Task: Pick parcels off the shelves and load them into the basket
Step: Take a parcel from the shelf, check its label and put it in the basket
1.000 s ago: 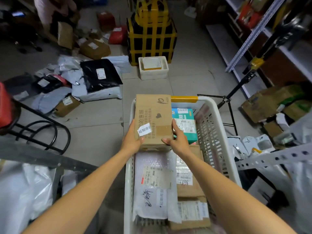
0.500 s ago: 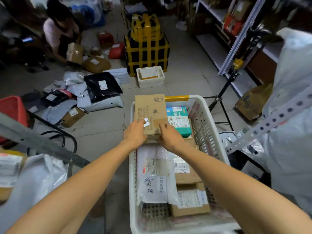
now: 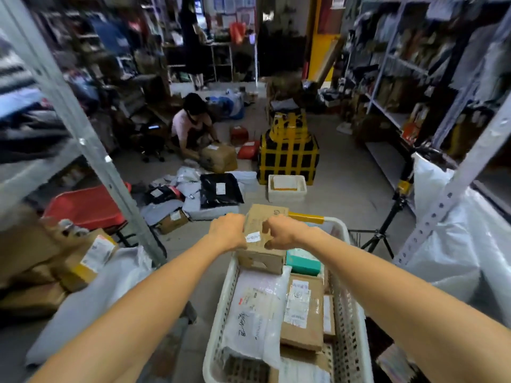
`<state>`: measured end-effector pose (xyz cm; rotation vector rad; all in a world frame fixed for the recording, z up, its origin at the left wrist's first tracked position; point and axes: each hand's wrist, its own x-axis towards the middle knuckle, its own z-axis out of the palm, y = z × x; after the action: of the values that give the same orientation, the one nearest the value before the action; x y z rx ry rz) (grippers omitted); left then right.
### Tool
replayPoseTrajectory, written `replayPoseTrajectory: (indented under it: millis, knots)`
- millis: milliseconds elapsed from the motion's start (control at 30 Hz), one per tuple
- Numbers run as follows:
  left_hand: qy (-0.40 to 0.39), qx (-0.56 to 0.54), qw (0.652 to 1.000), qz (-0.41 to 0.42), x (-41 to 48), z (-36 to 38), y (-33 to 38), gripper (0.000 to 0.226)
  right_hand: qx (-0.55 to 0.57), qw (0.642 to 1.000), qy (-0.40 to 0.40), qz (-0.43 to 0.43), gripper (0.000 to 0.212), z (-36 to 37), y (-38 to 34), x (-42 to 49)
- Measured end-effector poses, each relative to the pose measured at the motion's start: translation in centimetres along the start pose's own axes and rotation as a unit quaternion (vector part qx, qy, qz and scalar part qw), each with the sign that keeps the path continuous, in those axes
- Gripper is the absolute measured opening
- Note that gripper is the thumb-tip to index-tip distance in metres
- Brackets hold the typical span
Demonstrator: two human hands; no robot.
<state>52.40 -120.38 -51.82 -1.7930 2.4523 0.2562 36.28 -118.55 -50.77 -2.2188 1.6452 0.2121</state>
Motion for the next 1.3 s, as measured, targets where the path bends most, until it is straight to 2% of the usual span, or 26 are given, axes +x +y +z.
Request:
replayPoseTrajectory:
  millis: [233, 433, 600, 700, 833, 1000, 1133, 1200, 1300]
  knots:
    - [-0.020, -0.020, 0.992, -0.122, -9.3, -3.8, -0.7, 0.046, -0.047, 0.992, 0.028, -0.113, 0.056, -3.6, -4.5, -4.5]
    - [0.008, -0.051, 0.968, -0.245, -19.0, -5.0, -3.3, 0.027, -0.059, 0.972, 0.036, -0.224, 0.052, -4.6, -10.8, -7.3]
    - [0.041, -0.078, 0.927, -0.363, -29.1, -5.6, -4.9, 0.039, -0.076, 0.941, 0.028, -0.328, 0.054, -3.3, -17.7, -10.3]
    - [0.061, -0.102, 0.896, -0.428, -35.8, -5.4, -4.9, 0.036, -0.092, 0.917, 0.019, -0.388, 0.059, -2.4, -22.2, -13.5]
    - [0.100, -0.128, 0.836, -0.524, -45.5, -4.1, -3.4, 0.040, -0.112, 0.883, -0.012, -0.456, 0.053, 0.2, -28.1, -18.2]
    - [0.086, -0.157, 0.746, -0.641, -57.9, -0.9, 0.6, 0.046, -0.124, 0.824, -0.079, -0.547, 0.070, 5.1, -35.1, -26.8]
    - [0.091, -0.166, 0.687, -0.702, -66.2, 0.7, 5.2, 0.043, -0.132, 0.768, -0.100, -0.618, 0.072, 8.5, -39.8, -33.9]
    - [0.091, -0.165, 0.646, -0.739, -70.1, 0.9, 7.9, 0.040, -0.143, 0.726, -0.101, -0.665, 0.069, 9.5, -41.4, -37.5]
    - [0.095, -0.172, 0.568, -0.799, -75.6, 0.8, 12.1, 0.039, -0.145, 0.640, -0.132, -0.743, 0.064, 11.1, -43.7, -43.0]
